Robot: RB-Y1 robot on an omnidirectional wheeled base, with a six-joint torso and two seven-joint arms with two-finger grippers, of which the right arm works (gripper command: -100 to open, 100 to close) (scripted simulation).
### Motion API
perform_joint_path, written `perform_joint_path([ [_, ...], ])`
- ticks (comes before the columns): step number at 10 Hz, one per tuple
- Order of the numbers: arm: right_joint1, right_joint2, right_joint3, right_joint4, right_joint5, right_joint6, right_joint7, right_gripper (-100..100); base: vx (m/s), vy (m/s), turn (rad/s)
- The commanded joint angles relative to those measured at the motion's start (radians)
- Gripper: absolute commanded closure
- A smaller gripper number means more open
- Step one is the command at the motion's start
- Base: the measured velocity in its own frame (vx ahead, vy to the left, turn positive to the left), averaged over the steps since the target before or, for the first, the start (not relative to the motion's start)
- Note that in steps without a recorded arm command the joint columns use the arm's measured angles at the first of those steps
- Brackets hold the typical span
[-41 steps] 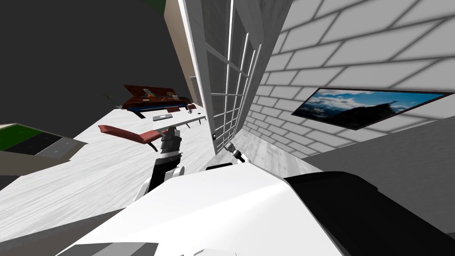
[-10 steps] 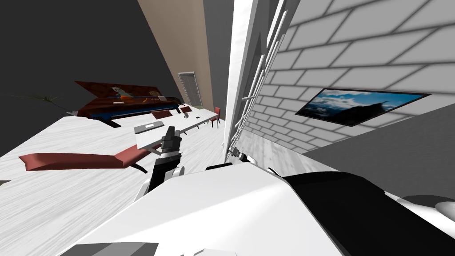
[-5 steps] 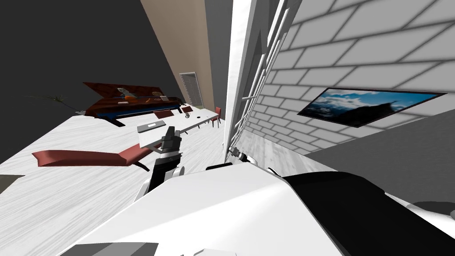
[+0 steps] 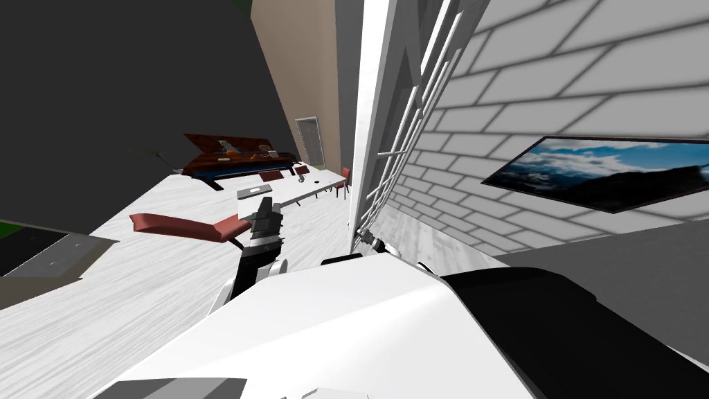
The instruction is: Pull the door open
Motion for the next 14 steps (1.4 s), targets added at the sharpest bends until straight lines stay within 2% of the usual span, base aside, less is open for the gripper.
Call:
perform_joint_path([
  [1,-0.008,0.005,-0.001,-0.005,-0.021,-0.001,-0.029,100,-0.016,-0.029,0.131],
  [4,-0.004,0.007,0.004,-0.012,-0.059,0.008,-0.090,100,-0.023,-0.032,0.174],
  [5,-0.004,0.007,0.004,-0.012,-0.059,0.008,-0.090,100,-0.015,-0.014,0.054],
  [6,-0.002,0.008,0.007,-0.016,-0.084,0.015,-0.131,100,-0.031,-0.029,0.195],
  [7,-0.002,0.008,0.007,-0.016,-0.084,0.015,-0.131,100,-0.034,-0.038,0.129],
  [10,0.002,0.011,0.012,-0.025,-0.132,0.027,-0.207,100,-0.045,-0.033,0.151],
  [11,0.002,0.011,0.012,-0.025,-0.132,0.027,-0.207,100,-0.036,-0.021,0.047],
  [13,0.005,0.012,0.016,-0.030,-0.164,0.035,-0.257,100,-0.044,-0.018,0.138],
  [14,0.005,0.012,0.016,-0.030,-0.164,0.035,-0.257,100,-0.031,-0.024,0.065],
])
